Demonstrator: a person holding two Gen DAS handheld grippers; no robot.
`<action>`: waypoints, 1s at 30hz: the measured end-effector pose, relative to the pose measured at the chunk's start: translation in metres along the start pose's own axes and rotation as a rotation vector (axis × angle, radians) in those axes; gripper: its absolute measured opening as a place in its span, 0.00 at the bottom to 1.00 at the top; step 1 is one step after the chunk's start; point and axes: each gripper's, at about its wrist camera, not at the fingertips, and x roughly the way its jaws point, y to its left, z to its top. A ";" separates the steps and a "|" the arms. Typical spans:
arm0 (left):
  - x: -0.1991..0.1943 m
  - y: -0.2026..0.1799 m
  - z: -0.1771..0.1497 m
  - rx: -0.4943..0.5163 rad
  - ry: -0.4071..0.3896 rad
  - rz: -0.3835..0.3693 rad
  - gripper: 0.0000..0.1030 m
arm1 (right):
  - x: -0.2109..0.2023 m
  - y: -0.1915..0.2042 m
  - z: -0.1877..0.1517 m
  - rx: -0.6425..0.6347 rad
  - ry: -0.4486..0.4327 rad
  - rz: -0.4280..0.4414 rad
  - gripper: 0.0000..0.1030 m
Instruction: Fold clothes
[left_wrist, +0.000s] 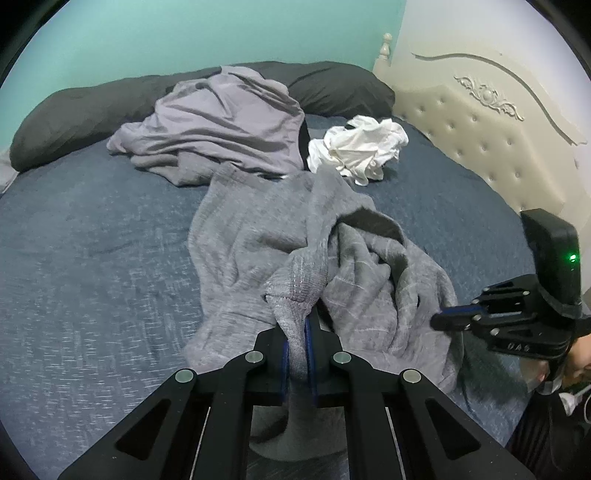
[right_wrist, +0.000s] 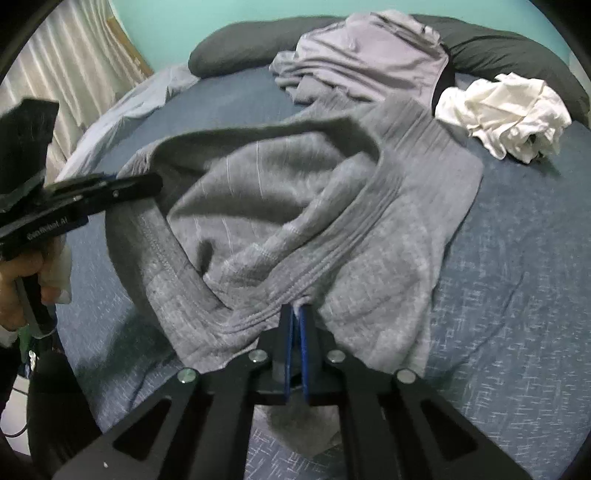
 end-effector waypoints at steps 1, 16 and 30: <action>-0.004 0.002 0.001 -0.003 -0.004 0.003 0.07 | -0.006 -0.001 0.001 -0.001 -0.012 0.000 0.03; -0.073 0.017 -0.003 -0.048 -0.075 0.040 0.07 | -0.087 0.031 0.009 -0.092 -0.097 0.089 0.02; -0.078 0.045 -0.039 -0.117 -0.040 0.078 0.07 | -0.071 0.025 -0.009 0.005 -0.061 0.085 0.33</action>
